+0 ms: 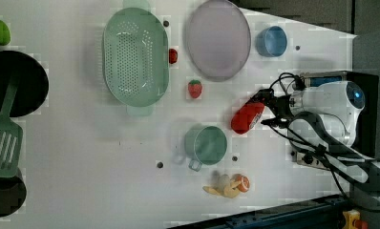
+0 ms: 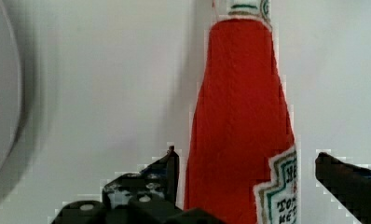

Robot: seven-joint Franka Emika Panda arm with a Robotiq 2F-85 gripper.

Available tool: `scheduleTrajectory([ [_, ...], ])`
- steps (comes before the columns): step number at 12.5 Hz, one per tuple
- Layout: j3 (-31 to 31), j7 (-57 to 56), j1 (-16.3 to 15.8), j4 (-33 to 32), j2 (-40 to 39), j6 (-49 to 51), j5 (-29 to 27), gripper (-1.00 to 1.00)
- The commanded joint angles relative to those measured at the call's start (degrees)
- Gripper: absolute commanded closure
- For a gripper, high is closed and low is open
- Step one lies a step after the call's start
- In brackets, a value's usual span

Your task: Pick Ketchup from oven and place it on table.

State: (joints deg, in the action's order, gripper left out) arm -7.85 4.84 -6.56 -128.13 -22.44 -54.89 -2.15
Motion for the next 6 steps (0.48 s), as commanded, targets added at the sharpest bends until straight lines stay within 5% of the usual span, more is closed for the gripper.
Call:
scheduleTrajectory([
  [1, -1.29, 1.88, -0.62, 5.11, 9.33, 5.00, -0.08, -1.00],
  [6, -1.82, 1.88, -0.51, 23.46, 18.80, 28.26, 0.19, -1.00],
])
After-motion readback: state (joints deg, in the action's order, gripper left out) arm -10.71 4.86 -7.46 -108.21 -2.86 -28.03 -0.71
